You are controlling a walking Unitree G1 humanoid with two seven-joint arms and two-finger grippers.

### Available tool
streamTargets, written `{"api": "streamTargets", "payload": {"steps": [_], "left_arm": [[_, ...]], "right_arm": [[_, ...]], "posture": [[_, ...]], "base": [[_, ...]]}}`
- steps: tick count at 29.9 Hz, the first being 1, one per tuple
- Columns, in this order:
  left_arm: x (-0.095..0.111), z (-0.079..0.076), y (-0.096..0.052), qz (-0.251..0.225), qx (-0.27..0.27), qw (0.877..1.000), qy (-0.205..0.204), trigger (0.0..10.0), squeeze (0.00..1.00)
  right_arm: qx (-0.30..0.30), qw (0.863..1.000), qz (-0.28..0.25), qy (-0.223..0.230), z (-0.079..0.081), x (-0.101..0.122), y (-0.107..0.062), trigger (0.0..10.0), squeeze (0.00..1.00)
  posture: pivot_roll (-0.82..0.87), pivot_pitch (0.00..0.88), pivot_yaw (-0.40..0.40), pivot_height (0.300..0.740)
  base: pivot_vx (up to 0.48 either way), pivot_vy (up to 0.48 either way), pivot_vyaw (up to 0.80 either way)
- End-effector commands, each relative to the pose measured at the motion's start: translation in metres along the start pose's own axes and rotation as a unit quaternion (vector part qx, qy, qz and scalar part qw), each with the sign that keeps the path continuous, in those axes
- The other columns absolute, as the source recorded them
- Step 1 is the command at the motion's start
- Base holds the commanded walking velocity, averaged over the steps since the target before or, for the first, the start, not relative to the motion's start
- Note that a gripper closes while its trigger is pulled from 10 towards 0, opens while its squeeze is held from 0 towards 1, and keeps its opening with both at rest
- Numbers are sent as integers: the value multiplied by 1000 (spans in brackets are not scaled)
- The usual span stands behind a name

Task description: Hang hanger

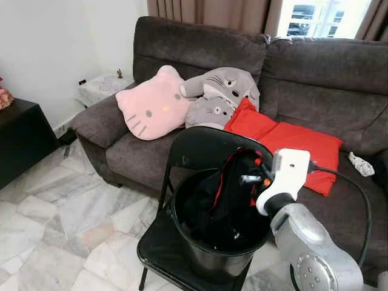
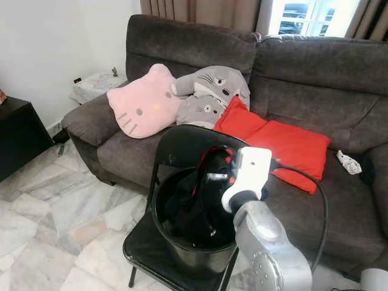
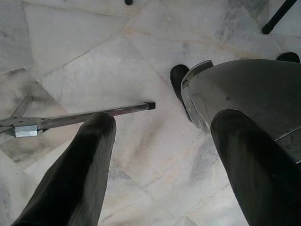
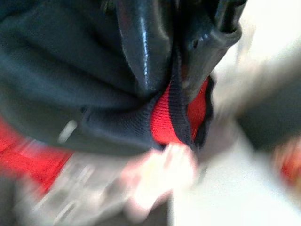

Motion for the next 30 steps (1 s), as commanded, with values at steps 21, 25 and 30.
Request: {"api": "streamTargets", "payload": {"steps": [21, 25, 30], "left_arm": [[-8, -7, 0, 18, -18, 1000, 4, 10000, 0], [-8, -7, 0, 18, -18, 1000, 4, 10000, 0], [-8, -7, 0, 18, -19, 1000, 4, 10000, 0]], "right_arm": [[83, 977, 105, -164, 20, -45, -11, 0, 0], [116, 964, 118, -207, 29, -52, -14, 0, 0], [119, 959, 125, -224, 26, -55, -15, 8667, 0]], "posture": [[-97, 0, 31, 740], [-97, 0, 31, 740], [-96, 0, 30, 740]], "base": [[0, 0, 0], [0, 0, 0], [0, 0, 0]]}}
Point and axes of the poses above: a point about 5 cm out from each wrist's last joint towards the gripper, its own y axis pointing out of the wrist towards the gripper, its own x axis along the axis of the wrist's last joint, z = x × y, the point moved 4 cm from there along y, pointing out of the wrist towards the gripper, and after that the axes turned 6 degrees about -y, right-handed, at the moved point
